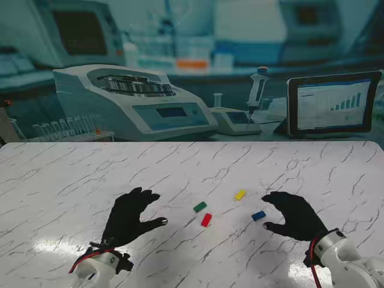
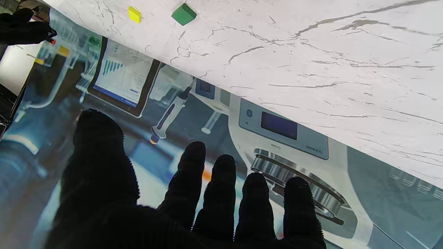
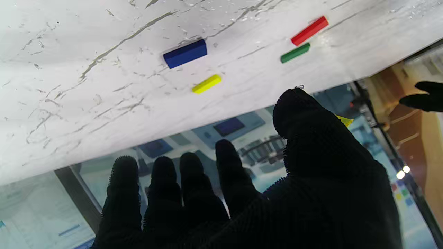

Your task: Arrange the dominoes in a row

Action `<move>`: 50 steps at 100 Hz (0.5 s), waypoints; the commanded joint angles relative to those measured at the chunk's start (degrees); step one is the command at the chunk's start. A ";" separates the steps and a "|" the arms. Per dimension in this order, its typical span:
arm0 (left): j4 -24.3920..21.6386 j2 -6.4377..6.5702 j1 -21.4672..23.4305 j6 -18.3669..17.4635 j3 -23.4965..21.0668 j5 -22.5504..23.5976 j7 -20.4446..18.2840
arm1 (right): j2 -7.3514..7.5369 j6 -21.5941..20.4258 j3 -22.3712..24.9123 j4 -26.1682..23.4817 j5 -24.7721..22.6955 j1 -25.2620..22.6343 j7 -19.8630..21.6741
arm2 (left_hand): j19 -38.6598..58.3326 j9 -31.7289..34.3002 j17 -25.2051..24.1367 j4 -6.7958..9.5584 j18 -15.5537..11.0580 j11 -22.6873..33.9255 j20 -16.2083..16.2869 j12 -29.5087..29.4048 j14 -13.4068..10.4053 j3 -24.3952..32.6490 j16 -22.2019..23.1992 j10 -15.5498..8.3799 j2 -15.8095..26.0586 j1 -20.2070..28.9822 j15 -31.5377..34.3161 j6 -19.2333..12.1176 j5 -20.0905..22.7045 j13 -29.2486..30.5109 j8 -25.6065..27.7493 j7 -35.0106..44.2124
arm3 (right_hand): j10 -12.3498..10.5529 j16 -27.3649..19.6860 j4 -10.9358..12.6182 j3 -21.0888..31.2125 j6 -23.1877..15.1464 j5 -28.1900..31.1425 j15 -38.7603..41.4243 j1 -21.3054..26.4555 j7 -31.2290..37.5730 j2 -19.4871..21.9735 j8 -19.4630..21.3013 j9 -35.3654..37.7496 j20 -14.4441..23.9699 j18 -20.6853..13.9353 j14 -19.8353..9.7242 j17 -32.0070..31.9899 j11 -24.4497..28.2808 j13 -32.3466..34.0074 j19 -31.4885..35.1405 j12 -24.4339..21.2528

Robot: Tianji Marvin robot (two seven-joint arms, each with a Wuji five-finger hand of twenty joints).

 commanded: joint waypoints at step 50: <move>0.26 -0.05 -0.05 -1.78 0.13 -0.47 -1.54 | -0.35 -0.70 -0.54 -0.26 -0.43 -0.18 -0.68 | -0.42 -0.23 0.10 -0.54 -2.18 0.53 -0.14 -0.11 -1.40 -0.80 -0.48 -1.04 -0.73 -0.14 1.15 -1.58 -0.21 0.04 -0.57 0.14 | 0.23 -0.12 -1.05 -1.20 0.37 -1.25 0.31 -0.17 -0.03 1.07 -0.64 -0.13 1.63 8.76 -0.56 0.97 0.58 -0.49 -1.34 0.03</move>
